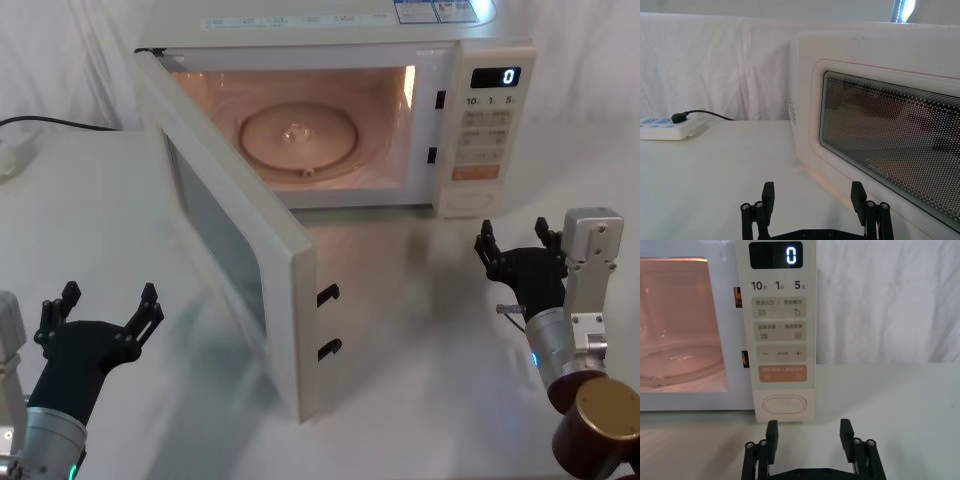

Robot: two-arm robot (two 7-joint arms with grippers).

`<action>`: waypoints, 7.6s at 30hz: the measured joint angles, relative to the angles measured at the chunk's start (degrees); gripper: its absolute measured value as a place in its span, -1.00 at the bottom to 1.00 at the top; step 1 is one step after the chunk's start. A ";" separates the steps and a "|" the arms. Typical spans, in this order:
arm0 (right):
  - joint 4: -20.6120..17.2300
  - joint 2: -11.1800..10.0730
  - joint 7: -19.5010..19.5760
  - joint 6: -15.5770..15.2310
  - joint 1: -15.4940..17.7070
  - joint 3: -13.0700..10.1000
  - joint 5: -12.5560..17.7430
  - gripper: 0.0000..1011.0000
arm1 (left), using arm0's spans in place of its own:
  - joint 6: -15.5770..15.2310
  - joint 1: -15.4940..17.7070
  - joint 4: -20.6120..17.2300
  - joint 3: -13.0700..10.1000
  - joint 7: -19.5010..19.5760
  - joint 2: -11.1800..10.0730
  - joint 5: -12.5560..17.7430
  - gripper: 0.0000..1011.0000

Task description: Press the button to open the microwave door with one hand; close the microwave door with the other hand.

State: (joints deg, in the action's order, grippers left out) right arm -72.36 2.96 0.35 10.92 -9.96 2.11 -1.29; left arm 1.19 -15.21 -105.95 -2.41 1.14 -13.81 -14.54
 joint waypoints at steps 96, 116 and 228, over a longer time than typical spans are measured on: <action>0.00 0.00 0.00 0.00 0.00 0.00 0.00 0.98 | -1.71 9.32 -2.52 -2.17 4.69 4.70 5.67 -1.00; 0.00 -0.01 0.00 0.00 0.00 0.00 0.00 0.98 | -3.83 15.49 1.32 -5.41 7.32 5.94 4.22 -1.00; 0.00 -0.01 0.00 0.00 0.00 0.00 0.00 0.98 | 1.25 46.20 38.33 -15.72 6.62 16.88 14.32 -1.00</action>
State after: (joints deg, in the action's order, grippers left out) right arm -72.36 2.95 0.35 10.92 -9.96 2.11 -1.29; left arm 2.44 30.99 -67.62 -18.13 7.76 3.07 -0.22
